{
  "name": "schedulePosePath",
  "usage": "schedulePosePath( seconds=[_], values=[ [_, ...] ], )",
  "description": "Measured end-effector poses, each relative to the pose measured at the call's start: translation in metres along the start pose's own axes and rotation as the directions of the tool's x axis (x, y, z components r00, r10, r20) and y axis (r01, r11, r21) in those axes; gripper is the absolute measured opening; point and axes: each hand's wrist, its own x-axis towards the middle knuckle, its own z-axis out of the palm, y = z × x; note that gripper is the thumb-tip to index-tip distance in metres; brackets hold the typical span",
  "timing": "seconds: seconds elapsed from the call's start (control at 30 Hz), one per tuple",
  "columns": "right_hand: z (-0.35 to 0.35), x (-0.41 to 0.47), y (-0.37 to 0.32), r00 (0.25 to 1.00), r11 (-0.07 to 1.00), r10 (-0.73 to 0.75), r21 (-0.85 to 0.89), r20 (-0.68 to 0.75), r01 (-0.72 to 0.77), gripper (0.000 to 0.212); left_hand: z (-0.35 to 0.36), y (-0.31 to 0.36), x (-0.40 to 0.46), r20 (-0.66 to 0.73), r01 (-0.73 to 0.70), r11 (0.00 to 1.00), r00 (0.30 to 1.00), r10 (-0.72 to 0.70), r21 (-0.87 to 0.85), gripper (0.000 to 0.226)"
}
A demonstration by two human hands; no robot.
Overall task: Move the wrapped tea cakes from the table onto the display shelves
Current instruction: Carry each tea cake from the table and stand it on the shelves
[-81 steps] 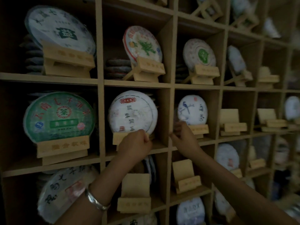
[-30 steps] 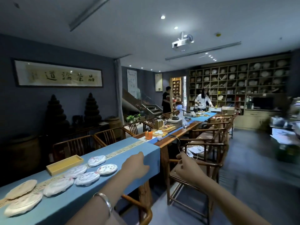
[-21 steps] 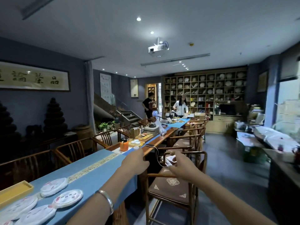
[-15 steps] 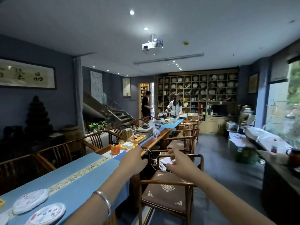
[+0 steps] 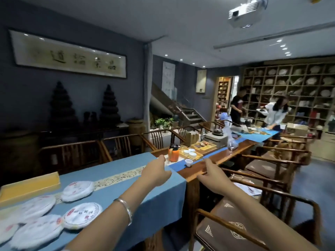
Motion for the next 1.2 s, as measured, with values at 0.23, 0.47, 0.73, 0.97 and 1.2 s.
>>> schedulePosePath(
  seconds=[0.23,0.47,0.73,0.97,1.2],
  values=[
    [0.071,0.145,-0.027,0.947,0.975,-0.222,0.044,0.233,0.218,0.047,0.007,-0.095,0.05,-0.097,0.382,0.923,0.918,-0.384,-0.046,0.049],
    [0.203,0.187,-0.077,0.765,0.927,-0.37,0.155,0.526,0.342,0.051,0.004,-0.217,0.033,-0.183,0.691,0.702,0.678,-0.712,-0.172,0.05],
    [0.334,0.266,-0.131,0.576,0.873,-0.421,0.14,0.701,0.467,0.054,0.038,-0.374,0.061,-0.125,0.821,0.476,0.461,-0.878,-0.314,0.064],
    [0.431,0.334,-0.151,0.45,0.876,-0.343,0.109,0.825,0.469,0.052,0.106,-0.462,0.072,0.061,0.904,0.261,0.298,-0.952,-0.339,0.068],
    [0.533,0.373,-0.175,0.263,0.826,-0.341,0.155,0.902,0.541,0.053,0.147,-0.488,0.066,0.115,0.887,0.091,0.16,-0.981,-0.453,0.067]
  ],
)
